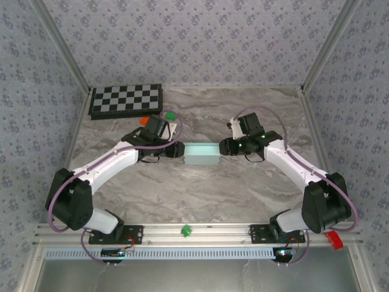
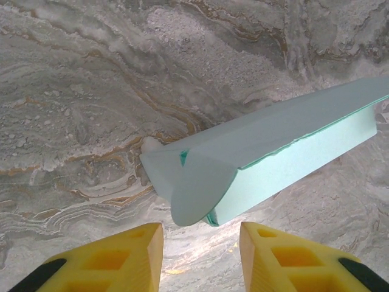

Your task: Fold the paper box

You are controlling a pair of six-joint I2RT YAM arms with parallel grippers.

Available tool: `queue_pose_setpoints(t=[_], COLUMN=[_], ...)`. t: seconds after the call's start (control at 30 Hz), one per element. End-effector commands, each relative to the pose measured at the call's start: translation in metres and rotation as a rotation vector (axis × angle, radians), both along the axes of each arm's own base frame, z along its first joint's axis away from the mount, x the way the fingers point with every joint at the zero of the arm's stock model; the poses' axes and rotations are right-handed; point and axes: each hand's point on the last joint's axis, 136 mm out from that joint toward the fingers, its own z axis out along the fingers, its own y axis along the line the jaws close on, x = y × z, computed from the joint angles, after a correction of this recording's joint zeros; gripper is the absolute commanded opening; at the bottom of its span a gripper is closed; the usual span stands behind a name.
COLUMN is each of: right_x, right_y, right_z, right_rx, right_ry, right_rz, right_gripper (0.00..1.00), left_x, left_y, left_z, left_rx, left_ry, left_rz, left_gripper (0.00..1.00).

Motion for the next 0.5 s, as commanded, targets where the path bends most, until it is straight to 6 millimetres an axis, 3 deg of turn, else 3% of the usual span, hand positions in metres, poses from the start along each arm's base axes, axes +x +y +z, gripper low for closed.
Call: queue_pose_setpoints(t=[0.0,0.47], right_x=[-0.0062,-0.0050], right_y=[-0.0008,0.0060], right_z=[-0.0019,0.0002], right_rx=[-0.001,0.028], right_ry=[0.012,0.015], right_rz=[-0.004,0.003], right_gripper=[0.38,0.27], left_x=[0.0017,-0.0013], left_y=[-0.0086,-0.0159], left_z=[0.0052,-0.0003], left_rx=[-0.026,-0.024], left_ry=[-0.025,-0.007], left_rz=[-0.029,-0.053], left_gripper=[0.36,0.25])
